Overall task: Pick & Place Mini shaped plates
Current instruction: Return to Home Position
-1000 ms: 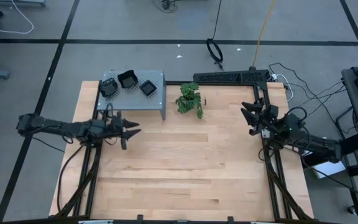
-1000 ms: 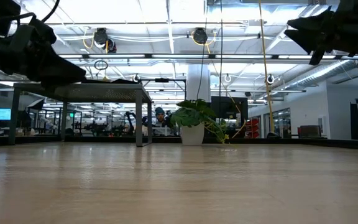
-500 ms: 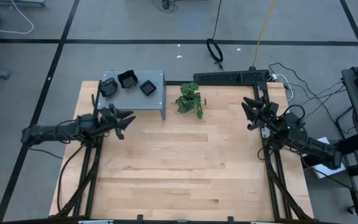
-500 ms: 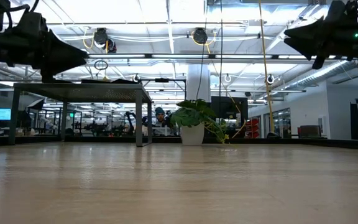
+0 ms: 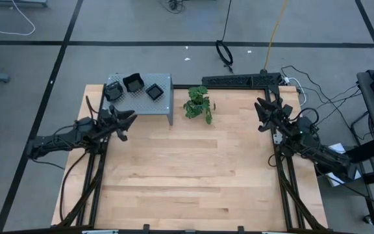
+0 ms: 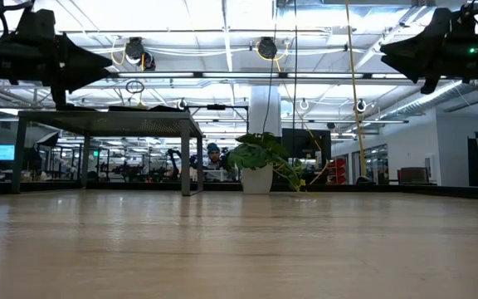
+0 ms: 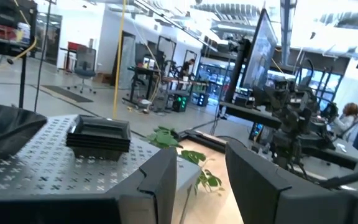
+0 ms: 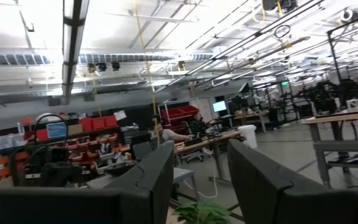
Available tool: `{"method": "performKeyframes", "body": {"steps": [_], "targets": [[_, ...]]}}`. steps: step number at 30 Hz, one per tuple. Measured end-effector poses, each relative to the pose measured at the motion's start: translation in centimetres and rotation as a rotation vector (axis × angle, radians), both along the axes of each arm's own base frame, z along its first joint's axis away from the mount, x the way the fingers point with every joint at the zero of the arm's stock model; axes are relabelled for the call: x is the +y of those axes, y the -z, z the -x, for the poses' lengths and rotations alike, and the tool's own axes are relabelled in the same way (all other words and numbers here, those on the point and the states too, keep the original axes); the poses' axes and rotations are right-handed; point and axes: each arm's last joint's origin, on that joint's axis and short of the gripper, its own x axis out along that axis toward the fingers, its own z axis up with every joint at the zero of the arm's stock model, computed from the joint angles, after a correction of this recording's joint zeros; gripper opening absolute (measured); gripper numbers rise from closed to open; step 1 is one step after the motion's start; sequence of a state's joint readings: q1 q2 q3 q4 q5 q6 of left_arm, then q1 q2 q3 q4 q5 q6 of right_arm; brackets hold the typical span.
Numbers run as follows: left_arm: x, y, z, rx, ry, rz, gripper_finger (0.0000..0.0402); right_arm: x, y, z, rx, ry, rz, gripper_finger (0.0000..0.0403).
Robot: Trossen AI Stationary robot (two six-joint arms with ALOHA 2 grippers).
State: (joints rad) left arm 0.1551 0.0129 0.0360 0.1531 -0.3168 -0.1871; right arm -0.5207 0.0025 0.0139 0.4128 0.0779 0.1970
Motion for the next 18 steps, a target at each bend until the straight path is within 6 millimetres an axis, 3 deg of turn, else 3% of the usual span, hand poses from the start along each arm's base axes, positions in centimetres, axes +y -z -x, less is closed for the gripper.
{"method": "performKeyframes", "body": {"steps": [18], "targets": [[0.09, -0.06, 0.1, -0.008, -0.012, -0.001, 0.0141, -0.32, 0.0, 0.2, 0.001, 0.042, 0.0, 0.0141]]}}
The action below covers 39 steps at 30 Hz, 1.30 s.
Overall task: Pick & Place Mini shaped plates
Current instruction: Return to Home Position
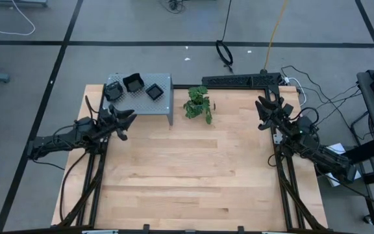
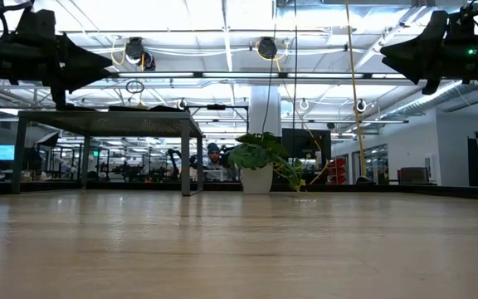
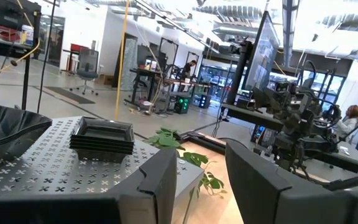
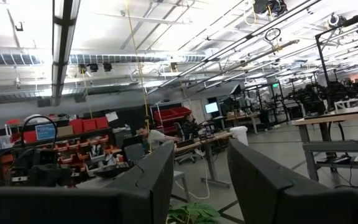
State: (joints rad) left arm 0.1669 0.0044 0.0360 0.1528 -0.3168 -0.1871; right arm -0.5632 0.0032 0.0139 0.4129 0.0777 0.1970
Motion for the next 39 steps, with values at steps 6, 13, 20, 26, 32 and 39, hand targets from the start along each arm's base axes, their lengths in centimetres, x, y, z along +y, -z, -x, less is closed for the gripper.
{"method": "performKeyframes", "body": {"steps": [6, 13, 20, 26, 32, 39], "targets": [[-0.11, 0.0, -0.03, 0.0, 0.013, 0.0, 0.0141, 0.0, 0.0, 0.0, 0.0, 0.0, 0.0, 0.0141], [-0.19, 0.0, -0.05, 0.0, 0.021, 0.0, 0.0141, 0.0, 0.0, 0.0, 0.0, 0.0, 0.0, 0.0141], [-0.18, 0.01, -0.06, 0.001, 0.021, 0.0, 0.0141, 0.0, 0.0, 0.0, 0.0, 0.0, 0.0, 0.0141], [-0.18, 0.01, -0.06, 0.001, 0.021, 0.0, 0.0141, 0.0, 0.0, 0.0, 0.0, 0.0, 0.0, 0.0141], [-0.18, 0.01, -0.06, 0.001, 0.021, 0.0, 0.0141, 0.0, 0.0, 0.0, 0.0, 0.0, 0.0, 0.0141], [-0.18, 0.01, -0.06, 0.001, 0.021, 0.0, 0.0141, 0.0, 0.0, 0.0, 0.0, 0.0, 0.0, 0.0141]]}}
